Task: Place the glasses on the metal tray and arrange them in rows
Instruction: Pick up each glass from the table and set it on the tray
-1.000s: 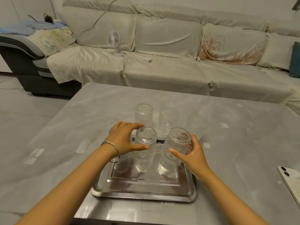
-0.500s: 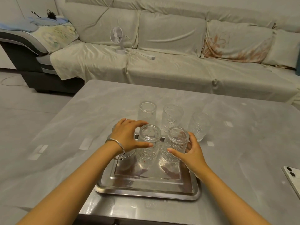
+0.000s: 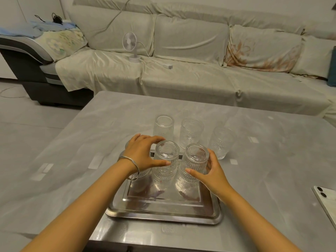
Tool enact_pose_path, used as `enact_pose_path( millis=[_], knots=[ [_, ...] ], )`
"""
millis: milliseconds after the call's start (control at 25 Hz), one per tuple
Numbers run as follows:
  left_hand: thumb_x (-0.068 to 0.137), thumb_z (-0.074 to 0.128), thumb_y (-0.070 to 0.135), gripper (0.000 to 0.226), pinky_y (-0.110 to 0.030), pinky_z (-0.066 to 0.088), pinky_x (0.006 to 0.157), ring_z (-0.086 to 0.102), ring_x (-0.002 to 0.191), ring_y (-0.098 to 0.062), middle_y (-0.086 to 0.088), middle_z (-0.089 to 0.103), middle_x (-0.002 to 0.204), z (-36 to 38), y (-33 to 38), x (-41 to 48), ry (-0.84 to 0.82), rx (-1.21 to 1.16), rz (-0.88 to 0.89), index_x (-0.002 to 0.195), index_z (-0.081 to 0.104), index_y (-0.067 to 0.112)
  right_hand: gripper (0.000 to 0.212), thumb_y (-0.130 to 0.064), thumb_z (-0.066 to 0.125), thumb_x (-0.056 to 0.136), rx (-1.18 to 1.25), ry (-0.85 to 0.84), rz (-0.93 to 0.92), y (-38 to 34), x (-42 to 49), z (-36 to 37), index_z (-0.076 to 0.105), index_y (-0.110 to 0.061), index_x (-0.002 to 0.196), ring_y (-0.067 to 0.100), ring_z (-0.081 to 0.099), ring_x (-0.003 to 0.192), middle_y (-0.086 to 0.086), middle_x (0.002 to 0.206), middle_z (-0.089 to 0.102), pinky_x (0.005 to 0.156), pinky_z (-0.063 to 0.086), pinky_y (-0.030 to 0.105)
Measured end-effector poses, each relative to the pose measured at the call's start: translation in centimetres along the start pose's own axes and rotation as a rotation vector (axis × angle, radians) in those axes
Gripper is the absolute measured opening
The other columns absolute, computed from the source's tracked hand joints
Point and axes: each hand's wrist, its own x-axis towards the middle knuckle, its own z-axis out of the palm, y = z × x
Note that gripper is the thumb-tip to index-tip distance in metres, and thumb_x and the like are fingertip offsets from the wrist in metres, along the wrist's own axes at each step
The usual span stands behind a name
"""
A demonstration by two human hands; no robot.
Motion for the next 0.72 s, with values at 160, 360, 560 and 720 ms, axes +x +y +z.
enact_pose_path(
  millis=[160,360,560,720],
  knots=[
    [0.056,0.043,0.082,0.088,-0.039,0.027,0.109,0.049,0.119,-0.015,0.009,0.059,0.125,-0.5,0.8,0.2,0.026,-0.105,-0.02,0.129,0.042,0.034,0.082,-0.057,0.07,0.062,-0.026,0.064,-0.074,-2.8,0.7,-2.5,0.035,-0.038,0.133,-0.008,0.045,0.12,-0.017,0.131,0.047,0.1,0.038,0.015],
    [0.061,0.04,0.079,0.079,-0.027,0.04,0.096,0.054,0.112,-0.009,0.008,0.061,0.121,-0.6,3.5,2.2,0.029,-0.371,0.0,0.119,0.055,0.028,0.076,-0.035,0.076,0.075,-0.261,0.253,-0.033,-4.0,4.6,-7.6,0.036,-0.023,0.139,0.012,0.038,0.13,0.0,0.144,0.039,0.104,0.031,0.027],
    [0.065,0.042,0.073,0.071,-0.026,0.04,0.097,0.053,0.114,-0.009,0.006,0.059,0.124,-0.2,4.5,4.5,-0.019,-0.373,0.024,0.119,0.054,0.028,0.086,-0.031,0.08,0.072,-0.394,0.226,0.097,-2.3,8.1,-8.0,0.033,-0.017,0.143,0.026,0.039,0.133,0.009,0.149,0.033,0.106,0.033,0.035],
    [0.071,0.043,0.066,0.064,-0.022,0.036,0.094,0.049,0.113,-0.006,0.005,0.056,0.128,0.1,4.8,4.8,-0.02,-0.352,0.032,0.122,0.05,0.028,0.088,-0.035,0.084,0.065,-0.394,0.287,0.1,-1.9,8.1,-8.5,0.038,-0.021,0.138,0.024,0.051,0.118,0.01,0.138,0.047,0.095,0.045,0.036]
  ],
)
